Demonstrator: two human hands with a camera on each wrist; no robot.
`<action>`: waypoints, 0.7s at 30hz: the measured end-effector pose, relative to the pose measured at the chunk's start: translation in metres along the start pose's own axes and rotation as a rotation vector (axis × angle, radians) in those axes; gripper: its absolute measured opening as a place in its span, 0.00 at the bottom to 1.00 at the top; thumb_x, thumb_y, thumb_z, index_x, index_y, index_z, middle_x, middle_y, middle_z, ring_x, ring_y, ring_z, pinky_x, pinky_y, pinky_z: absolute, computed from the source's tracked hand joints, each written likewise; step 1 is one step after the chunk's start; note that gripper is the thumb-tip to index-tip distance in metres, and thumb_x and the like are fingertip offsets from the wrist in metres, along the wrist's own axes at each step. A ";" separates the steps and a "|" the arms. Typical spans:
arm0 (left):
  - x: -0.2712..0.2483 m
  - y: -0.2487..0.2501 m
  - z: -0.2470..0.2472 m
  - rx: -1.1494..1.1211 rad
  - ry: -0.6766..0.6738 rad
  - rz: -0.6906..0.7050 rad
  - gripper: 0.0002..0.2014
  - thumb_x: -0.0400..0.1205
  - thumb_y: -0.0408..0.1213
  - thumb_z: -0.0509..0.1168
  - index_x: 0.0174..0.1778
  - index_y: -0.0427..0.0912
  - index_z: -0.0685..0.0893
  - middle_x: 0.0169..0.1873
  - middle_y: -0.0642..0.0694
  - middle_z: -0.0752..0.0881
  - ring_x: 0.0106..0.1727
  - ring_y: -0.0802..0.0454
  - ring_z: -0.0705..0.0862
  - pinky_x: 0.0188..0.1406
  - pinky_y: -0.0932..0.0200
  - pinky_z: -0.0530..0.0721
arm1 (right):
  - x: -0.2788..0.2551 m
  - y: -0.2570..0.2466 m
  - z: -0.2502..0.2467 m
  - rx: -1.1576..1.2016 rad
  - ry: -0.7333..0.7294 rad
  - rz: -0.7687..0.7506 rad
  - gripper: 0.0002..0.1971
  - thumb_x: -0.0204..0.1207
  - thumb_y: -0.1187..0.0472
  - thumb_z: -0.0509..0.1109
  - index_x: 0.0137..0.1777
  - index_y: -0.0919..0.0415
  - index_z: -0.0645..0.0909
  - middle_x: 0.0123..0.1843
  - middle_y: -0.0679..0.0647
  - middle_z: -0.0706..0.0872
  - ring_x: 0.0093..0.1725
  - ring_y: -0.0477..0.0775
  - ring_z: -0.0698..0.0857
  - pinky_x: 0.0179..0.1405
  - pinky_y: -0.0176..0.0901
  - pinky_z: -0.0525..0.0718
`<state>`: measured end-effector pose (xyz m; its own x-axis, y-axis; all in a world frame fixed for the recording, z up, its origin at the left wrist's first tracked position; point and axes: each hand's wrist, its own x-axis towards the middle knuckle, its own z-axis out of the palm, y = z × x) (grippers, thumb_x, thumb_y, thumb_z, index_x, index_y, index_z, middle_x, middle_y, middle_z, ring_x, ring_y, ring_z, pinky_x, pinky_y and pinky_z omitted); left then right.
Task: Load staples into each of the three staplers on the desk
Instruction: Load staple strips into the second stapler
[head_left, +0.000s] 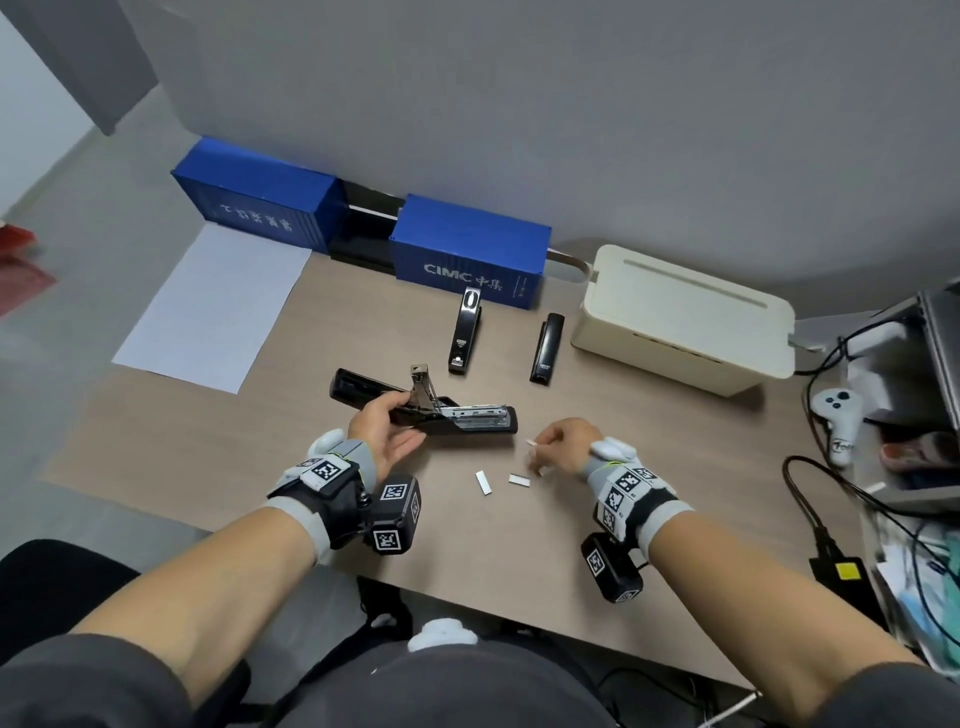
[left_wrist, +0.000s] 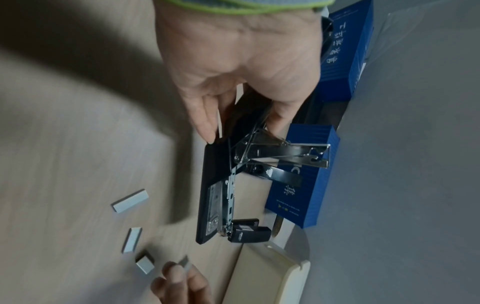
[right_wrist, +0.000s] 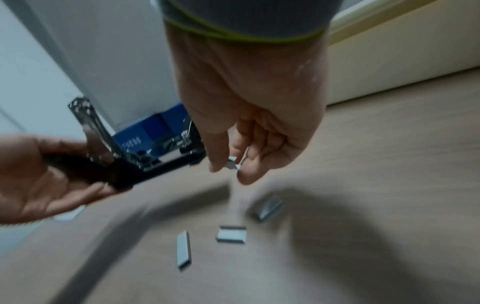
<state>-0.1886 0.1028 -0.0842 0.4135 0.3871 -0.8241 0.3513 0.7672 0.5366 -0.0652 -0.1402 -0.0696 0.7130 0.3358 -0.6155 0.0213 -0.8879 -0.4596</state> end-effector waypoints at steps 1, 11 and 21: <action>-0.001 0.001 0.003 0.005 -0.007 0.005 0.18 0.78 0.39 0.71 0.64 0.41 0.80 0.49 0.37 0.89 0.51 0.40 0.89 0.44 0.50 0.89 | 0.000 0.001 -0.006 0.070 0.024 -0.011 0.05 0.67 0.53 0.77 0.36 0.53 0.87 0.29 0.42 0.89 0.29 0.34 0.86 0.31 0.27 0.77; -0.009 0.005 0.046 0.081 -0.097 0.035 0.10 0.78 0.39 0.70 0.53 0.43 0.84 0.45 0.41 0.89 0.50 0.40 0.89 0.43 0.52 0.88 | 0.001 -0.021 -0.046 0.402 0.157 -0.205 0.06 0.72 0.62 0.75 0.47 0.51 0.86 0.31 0.56 0.89 0.26 0.49 0.85 0.38 0.42 0.85; -0.018 0.007 0.057 0.098 -0.115 0.052 0.08 0.79 0.39 0.69 0.52 0.43 0.83 0.46 0.42 0.89 0.45 0.41 0.90 0.38 0.54 0.86 | -0.005 -0.045 -0.040 0.344 0.115 -0.285 0.09 0.73 0.66 0.74 0.53 0.61 0.88 0.31 0.55 0.85 0.27 0.43 0.84 0.31 0.28 0.79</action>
<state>-0.1457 0.0726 -0.0556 0.5249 0.3596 -0.7715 0.4051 0.6915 0.5980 -0.0417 -0.1145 -0.0208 0.7862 0.4971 -0.3672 0.0079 -0.6021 -0.7984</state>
